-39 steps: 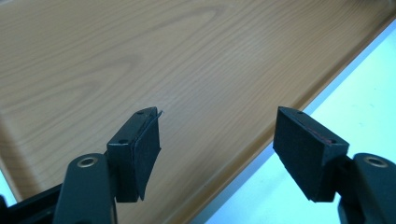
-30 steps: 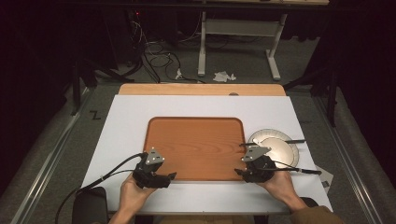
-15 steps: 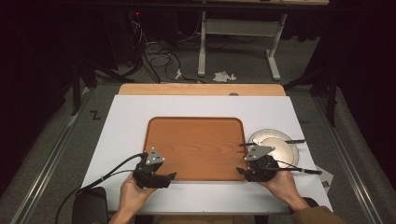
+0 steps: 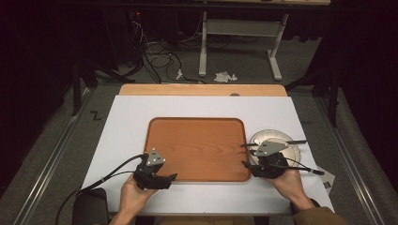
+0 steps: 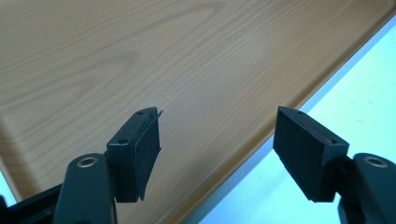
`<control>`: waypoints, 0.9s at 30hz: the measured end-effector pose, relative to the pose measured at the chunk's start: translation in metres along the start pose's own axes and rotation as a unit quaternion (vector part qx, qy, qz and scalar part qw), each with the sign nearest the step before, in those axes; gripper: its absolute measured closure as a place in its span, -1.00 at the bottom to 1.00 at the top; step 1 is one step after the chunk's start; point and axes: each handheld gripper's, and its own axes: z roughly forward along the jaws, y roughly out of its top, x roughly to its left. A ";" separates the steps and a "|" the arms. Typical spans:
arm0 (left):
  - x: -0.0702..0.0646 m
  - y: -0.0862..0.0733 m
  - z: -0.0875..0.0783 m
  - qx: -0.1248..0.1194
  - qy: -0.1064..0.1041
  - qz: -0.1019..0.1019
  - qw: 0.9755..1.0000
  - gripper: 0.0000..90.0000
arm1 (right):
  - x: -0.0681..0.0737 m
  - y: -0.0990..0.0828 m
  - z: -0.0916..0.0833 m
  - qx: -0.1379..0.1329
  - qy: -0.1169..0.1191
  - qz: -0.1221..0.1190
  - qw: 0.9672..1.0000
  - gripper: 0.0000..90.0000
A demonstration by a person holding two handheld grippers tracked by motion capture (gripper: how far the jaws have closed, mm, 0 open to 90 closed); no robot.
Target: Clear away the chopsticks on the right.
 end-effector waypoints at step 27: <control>0.000 0.000 0.002 0.005 -0.003 0.000 1.000 -0.30 | -0.038 -0.005 -0.022 -0.016 -0.007 0.077 0.997 -0.04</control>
